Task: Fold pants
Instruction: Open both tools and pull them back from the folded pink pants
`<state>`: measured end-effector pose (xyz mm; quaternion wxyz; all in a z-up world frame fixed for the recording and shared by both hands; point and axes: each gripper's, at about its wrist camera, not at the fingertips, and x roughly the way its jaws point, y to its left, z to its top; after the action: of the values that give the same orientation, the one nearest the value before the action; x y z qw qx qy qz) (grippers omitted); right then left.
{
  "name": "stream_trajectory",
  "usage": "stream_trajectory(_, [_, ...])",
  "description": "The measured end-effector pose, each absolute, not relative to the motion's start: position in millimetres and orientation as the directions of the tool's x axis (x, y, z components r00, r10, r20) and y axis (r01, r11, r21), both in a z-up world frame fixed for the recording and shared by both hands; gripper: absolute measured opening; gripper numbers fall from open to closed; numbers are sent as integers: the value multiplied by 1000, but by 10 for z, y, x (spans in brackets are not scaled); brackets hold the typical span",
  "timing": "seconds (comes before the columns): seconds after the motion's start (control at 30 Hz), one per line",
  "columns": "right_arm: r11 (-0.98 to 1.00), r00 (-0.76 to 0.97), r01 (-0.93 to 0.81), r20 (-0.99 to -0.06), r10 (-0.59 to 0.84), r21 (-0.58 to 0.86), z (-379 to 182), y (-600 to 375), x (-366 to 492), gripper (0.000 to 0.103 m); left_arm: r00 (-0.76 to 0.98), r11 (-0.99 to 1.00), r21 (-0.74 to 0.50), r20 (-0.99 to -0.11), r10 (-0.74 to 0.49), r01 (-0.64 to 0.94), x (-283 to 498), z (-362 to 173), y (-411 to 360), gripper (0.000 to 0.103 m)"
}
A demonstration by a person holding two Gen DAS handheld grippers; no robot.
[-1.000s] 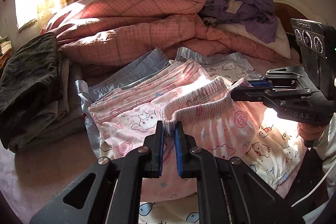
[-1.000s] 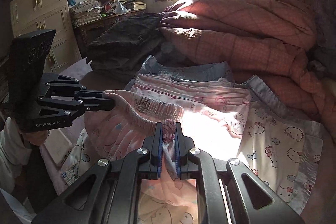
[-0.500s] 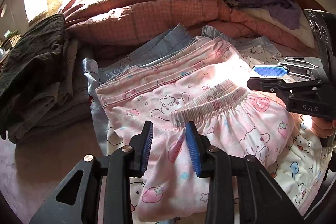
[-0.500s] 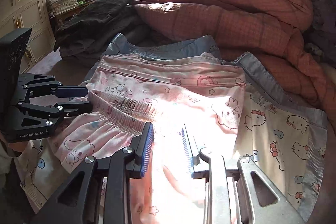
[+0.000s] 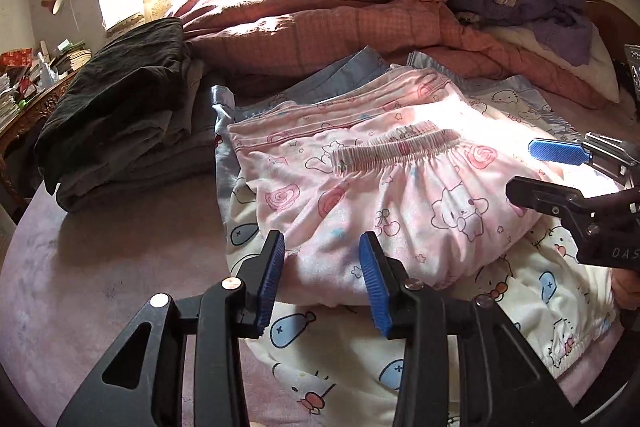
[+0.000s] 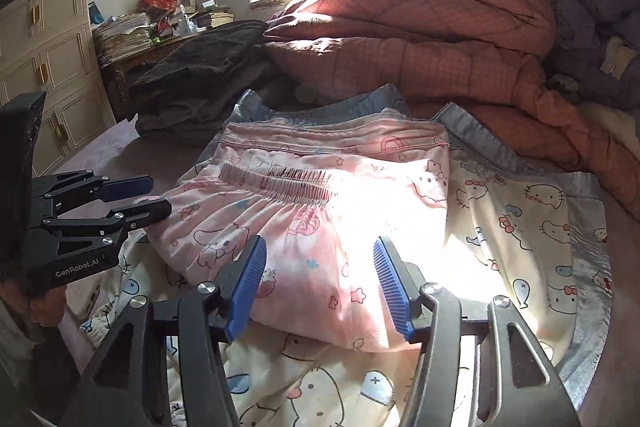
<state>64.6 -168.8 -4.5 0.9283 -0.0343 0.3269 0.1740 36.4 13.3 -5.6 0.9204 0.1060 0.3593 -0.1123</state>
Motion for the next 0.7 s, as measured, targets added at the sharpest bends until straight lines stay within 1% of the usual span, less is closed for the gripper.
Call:
stream_trajectory(0.03, [944, 728, -329, -632, 266, 18, -109, -1648, 654, 68, 705, 957, 116, -701, -110, 265, 391, -130, 141, 39])
stream_trajectory(0.1, [947, 709, -322, -661, 246, 7, -211, -1623, 684, 70, 660, 962, 76, -741, -121, 263, 457, -242, 181, 40])
stream_trajectory(0.17, [949, 661, -315, -711, 242, 30, -316, -1646, 786, 76, 629, 971, 20, -765, -140, 239, 494, -332, 256, 42])
stream_trajectory(0.23, [950, 619, -302, -740, 263, 85, -402, -1713, 866, 77, 628, 971, 4, -763, -151, 238, 492, -309, 281, 44])
stream_trajectory(0.33, [947, 612, -297, -736, 288, 124, -411, -1771, 873, 78, 632, 972, 15, -762, -141, 236, 484, -322, 265, 46])
stream_trajectory(0.43, [948, 619, -301, -735, 276, 103, -418, -1735, 854, 78, 643, 971, 35, -754, -131, 238, 460, -300, 241, 46])
stream_trajectory(0.5, [948, 631, -304, -727, 271, 91, -398, -1721, 828, 79, 653, 969, 24, -743, -146, 244, 437, -263, 242, 45])
stream_trajectory(0.63, [950, 678, -299, -682, 274, 84, -296, -1743, 737, 79, 681, 966, -10, -707, -191, 260, 364, -138, 271, 45])
stream_trajectory(0.7, [951, 706, -299, -651, 278, 81, -221, -1756, 673, 79, 704, 965, -18, -680, -203, 261, 318, -67, 289, 48])
